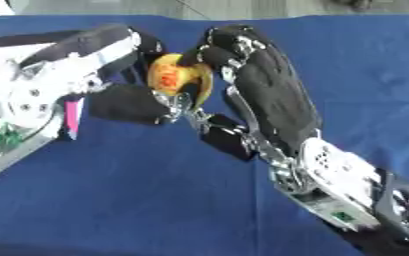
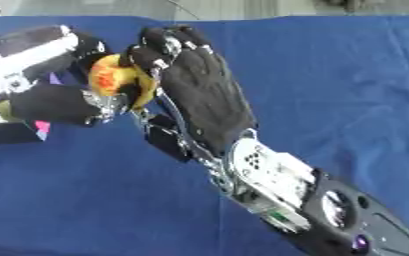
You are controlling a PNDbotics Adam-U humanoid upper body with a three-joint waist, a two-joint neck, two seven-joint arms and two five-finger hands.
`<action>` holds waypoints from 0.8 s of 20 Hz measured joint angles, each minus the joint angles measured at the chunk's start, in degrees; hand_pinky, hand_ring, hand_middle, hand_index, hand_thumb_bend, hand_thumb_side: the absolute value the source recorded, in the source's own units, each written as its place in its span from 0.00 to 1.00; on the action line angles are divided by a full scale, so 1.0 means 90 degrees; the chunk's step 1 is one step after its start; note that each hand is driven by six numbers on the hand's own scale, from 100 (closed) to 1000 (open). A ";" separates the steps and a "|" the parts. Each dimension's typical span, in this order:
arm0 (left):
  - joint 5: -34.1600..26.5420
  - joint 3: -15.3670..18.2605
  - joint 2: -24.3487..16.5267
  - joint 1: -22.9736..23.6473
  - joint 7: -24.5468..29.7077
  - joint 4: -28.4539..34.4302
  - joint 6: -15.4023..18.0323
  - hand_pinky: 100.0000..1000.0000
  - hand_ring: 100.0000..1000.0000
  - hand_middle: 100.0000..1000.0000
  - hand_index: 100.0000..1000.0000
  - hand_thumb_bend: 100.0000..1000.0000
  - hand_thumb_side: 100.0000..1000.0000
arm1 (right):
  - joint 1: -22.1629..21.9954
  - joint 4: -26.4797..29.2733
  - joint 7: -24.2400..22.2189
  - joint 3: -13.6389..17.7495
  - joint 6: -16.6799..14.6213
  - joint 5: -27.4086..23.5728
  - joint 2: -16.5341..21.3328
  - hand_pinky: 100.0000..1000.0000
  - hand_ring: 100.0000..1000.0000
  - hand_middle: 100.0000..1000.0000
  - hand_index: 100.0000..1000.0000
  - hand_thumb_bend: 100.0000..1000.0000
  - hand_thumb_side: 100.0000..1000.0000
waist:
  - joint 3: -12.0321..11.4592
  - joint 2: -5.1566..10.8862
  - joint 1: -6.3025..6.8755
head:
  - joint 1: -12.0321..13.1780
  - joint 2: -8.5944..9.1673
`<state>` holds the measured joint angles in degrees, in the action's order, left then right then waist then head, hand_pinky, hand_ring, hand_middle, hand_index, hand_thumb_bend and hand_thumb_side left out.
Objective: Pick up the objects with one hand, pass them to the other hand, and then place them into the box on the other side of the table.
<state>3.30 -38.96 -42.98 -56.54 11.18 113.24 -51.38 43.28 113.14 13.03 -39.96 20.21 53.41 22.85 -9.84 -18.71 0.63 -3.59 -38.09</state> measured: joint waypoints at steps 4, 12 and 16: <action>-0.0309 0.0134 -0.0357 0.0385 -0.0589 -0.0236 -0.0058 0.67 0.57 0.40 0.49 0.00 0.23 | -0.0055 0.0027 -0.0502 0.0029 0.0024 0.0329 0.0042 0.85 0.85 0.83 0.88 0.35 0.12 | 0.0031 0.0001 -0.0006 | 0.0040 -0.0001; -0.0722 0.0867 -0.1214 0.1335 -0.1613 -0.0540 -0.0072 0.66 0.56 0.38 0.47 0.00 0.22 | -0.0168 0.0030 -0.0749 0.0097 -0.0236 0.0589 0.0445 0.84 0.84 0.82 0.87 0.40 0.06 | 0.0113 0.0021 -0.0105 | 0.0267 -0.0003; -0.0940 0.1549 -0.1589 0.1948 -0.2270 -0.0757 -0.0070 0.66 0.57 0.40 0.49 0.00 0.25 | -0.0354 0.0031 -0.0536 0.0258 -0.0405 0.0531 0.0853 0.84 0.83 0.81 0.86 0.40 0.02 | 0.0149 0.0030 -0.0176 | 0.0470 0.0014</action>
<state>-5.16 -25.02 -57.28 -39.01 -9.25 106.42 -52.01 40.10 113.41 8.21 -37.63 16.56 58.19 30.53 -8.49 -18.44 -0.95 0.64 -37.97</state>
